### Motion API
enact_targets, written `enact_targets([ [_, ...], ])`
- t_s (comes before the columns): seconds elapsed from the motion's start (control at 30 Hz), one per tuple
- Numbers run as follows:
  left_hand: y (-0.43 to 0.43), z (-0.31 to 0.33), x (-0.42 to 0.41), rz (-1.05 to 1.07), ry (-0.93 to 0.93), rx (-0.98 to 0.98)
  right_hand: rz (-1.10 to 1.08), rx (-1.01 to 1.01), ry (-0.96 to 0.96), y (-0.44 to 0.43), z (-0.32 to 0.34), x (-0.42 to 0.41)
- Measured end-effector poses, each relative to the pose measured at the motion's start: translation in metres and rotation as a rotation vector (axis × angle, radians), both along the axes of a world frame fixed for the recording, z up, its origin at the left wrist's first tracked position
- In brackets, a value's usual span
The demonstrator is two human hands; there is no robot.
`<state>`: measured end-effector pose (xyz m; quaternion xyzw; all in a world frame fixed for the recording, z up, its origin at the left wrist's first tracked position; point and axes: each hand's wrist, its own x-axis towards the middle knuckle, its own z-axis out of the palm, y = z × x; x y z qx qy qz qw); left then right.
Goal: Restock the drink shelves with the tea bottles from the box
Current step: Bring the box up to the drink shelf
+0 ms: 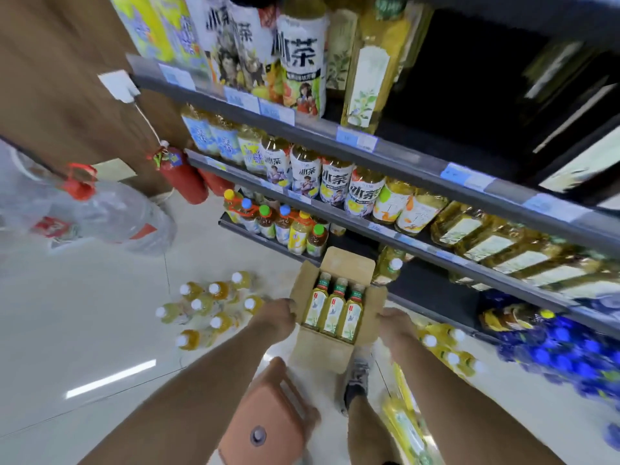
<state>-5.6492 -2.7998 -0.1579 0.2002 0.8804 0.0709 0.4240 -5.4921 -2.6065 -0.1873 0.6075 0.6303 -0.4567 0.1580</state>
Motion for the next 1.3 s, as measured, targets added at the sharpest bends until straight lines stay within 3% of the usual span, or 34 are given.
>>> enact_targets([
  [0.13, 0.003, 0.068, 0.014, -0.155, 0.078, -0.003, 0.290, 0.056, -0.024, -0.011, 0.081, 0.000],
  [0.23, 0.010, 0.098, 0.016, -0.220, 0.095, -0.030, 0.565, 0.103, -0.081, -0.009, 0.106, 0.001],
  [0.53, 0.051, 0.149, -0.012, -0.257, 0.079, -0.097, 0.925, 0.069, -0.103, 0.040, 0.147, -0.036],
  [0.9, 0.105, 0.201, -0.026, -0.346, 0.154, -0.108, 0.910, 0.052, -0.031, 0.075, 0.176, -0.045],
  [1.3, 0.147, 0.201, -0.007, -0.469, 0.174, -0.157, 0.866, 0.101, 0.052, 0.088, 0.178, -0.030],
])
